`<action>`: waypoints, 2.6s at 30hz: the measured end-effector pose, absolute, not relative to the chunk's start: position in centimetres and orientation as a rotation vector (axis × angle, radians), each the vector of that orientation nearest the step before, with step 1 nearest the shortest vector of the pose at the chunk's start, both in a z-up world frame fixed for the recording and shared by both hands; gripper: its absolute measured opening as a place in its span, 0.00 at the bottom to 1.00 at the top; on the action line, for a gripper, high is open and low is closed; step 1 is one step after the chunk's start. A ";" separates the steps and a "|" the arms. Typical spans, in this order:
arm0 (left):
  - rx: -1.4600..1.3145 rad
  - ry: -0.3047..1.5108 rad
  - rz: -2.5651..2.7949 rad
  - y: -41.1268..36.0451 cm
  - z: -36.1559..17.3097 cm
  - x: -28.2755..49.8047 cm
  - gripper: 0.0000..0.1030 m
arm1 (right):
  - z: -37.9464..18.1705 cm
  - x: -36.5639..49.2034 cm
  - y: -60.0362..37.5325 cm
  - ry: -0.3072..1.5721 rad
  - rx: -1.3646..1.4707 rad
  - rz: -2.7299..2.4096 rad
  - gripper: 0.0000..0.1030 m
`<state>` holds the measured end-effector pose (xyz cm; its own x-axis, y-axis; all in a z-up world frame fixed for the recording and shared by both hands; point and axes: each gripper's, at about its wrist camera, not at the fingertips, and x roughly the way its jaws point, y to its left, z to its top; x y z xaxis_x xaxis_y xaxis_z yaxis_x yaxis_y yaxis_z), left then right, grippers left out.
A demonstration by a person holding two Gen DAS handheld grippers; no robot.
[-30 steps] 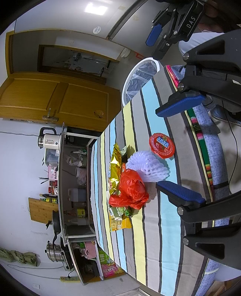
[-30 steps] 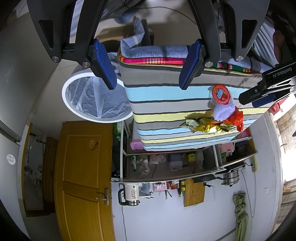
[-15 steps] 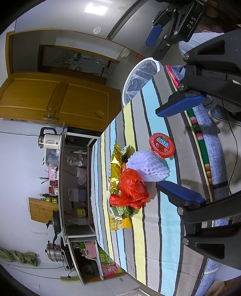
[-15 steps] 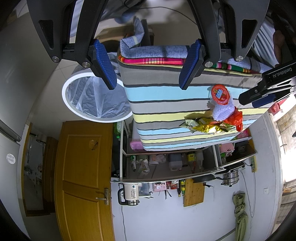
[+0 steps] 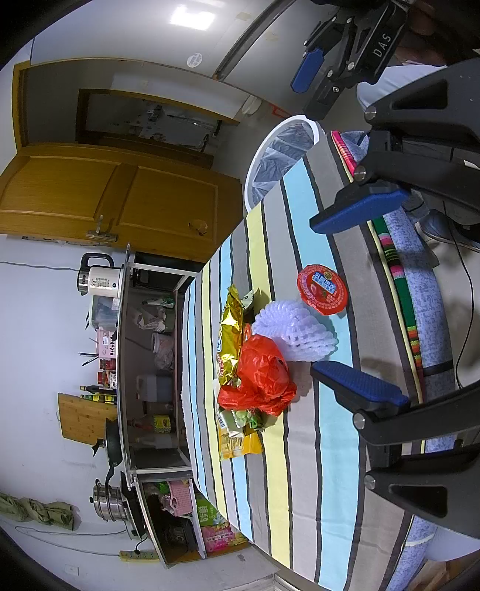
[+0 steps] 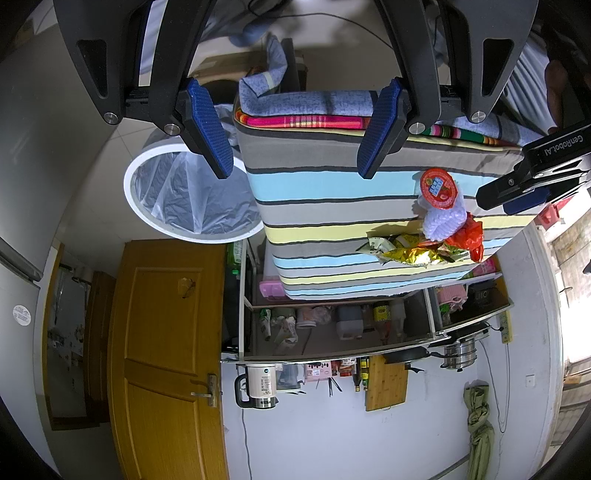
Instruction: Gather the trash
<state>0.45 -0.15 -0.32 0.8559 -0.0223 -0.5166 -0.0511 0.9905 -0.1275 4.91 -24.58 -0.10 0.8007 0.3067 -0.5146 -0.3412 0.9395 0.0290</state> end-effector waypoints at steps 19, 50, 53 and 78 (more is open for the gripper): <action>-0.165 0.573 0.062 1.9 -0.3 1.4 0.71 | -0.2 5.6 -22.6 0.548 -0.096 0.405 0.68; -0.246 0.616 0.146 9.4 -1.5 4.1 0.32 | -2.6 9.4 -11.8 0.660 -0.199 0.699 0.68; -0.250 0.615 0.151 9.8 -1.6 3.6 0.32 | -3.1 9.2 -10.5 0.676 -0.221 0.731 0.68; -0.217 0.582 0.126 7.7 0.3 1.3 0.28 | -2.2 9.4 -13.6 0.697 -0.138 0.659 0.43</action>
<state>1.31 7.73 0.31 0.8283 0.0570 -0.5574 -0.1793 0.9694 -0.1674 9.40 -13.63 -2.17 0.5747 0.5158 -0.6353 -0.6050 0.7906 0.0946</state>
